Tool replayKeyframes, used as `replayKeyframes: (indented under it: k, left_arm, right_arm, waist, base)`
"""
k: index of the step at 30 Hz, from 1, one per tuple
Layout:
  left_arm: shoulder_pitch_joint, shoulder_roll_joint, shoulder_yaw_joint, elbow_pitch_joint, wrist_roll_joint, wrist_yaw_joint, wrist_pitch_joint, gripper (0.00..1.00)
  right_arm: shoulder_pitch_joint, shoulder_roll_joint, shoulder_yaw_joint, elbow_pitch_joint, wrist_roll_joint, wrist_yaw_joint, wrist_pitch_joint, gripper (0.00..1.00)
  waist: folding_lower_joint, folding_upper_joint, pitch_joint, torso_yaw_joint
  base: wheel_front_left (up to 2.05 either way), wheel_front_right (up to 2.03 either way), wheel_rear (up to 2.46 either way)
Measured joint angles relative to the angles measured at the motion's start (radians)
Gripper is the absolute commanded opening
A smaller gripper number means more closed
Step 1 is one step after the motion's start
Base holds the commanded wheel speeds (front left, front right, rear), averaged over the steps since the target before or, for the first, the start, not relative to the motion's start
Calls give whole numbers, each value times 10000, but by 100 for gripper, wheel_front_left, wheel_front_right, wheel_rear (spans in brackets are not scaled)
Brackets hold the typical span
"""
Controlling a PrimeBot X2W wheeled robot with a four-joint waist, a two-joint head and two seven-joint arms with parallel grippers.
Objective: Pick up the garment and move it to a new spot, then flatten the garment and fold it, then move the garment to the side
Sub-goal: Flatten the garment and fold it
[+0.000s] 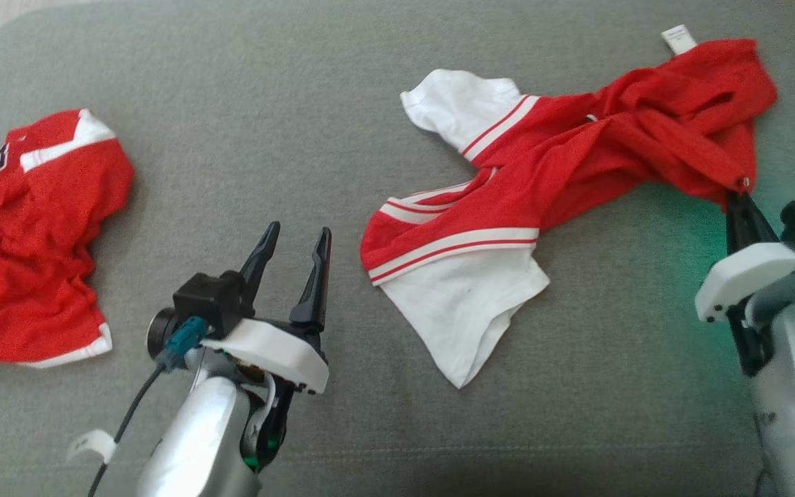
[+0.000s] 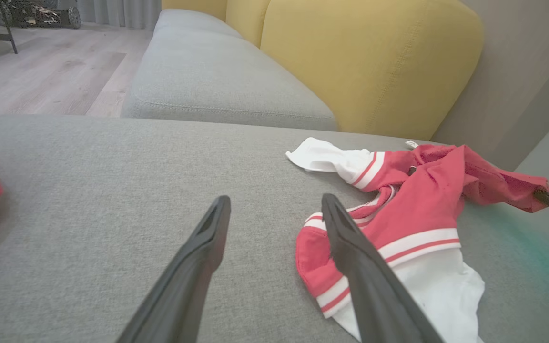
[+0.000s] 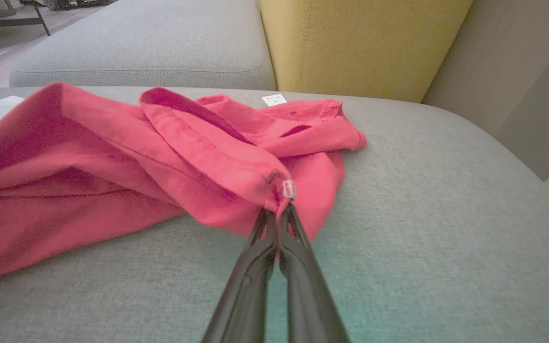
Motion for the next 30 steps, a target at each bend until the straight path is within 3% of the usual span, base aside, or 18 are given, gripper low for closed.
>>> replayKeyframes:
  k: [6, 12, 17, 20, 25, 28, 29, 30]
  left_arm:
    - [275, 4, 15, 71, 2, -4, 0, 100]
    - [360, 2, -13, 71, 0, -4, 0, 100]
    - [393, 2, -98, 79, -4, -4, 0, 100]
    - [393, 2, -176, 81, -6, -4, 0, 100]
    - [393, 2, -288, 128, -8, -6, 0, 100]
    - [393, 2, -301, 132, -8, -4, 0, 100]
    - [393, 2, -305, 138, -6, -4, 0, 100]
    - [393, 2, -307, 146, -6, -4, 0, 100]
  right_arm:
    - [952, -1047, 2071, -1204, 2303, 0, 1843, 0]
    - [2166, -2800, 3469, -2934, 4531, 0, 3860, 0]
    - [2459, -3622, 3365, -3638, 5605, 0, 5085, 0]
    - [2568, -3664, 2961, -3730, 6059, 0, 5488, 0]
    - [2798, -3647, 2349, -3498, 5879, 0, 5760, 3]
    - [2807, -3557, 1918, -3289, 5536, 0, 5774, 49]
    - [2804, -3473, 1722, -3214, 5365, 0, 5743, 95]
    - [2795, -3358, 1440, -3074, 5139, 0, 5649, 100]
  waist:
    - [0, 0, -463, -376]
    - [0, 0, -694, -690]
    - [0, 0, -792, -823]
    - [0, 0, -812, -822]
    - [0, 0, -827, -745]
    - [0, 0, -825, -697]
    - [0, 0, -821, -687]
    - [0, 0, -816, -679]
  base:
    - [0, 0, 0]
    - [0, 0, 0]
    - [0, 0, 0]
    - [0, 0, 0]
    - [0, 0, 0]
    - [0, 0, 0]
    - [0, 0, 0]
    - [0, 0, 0]
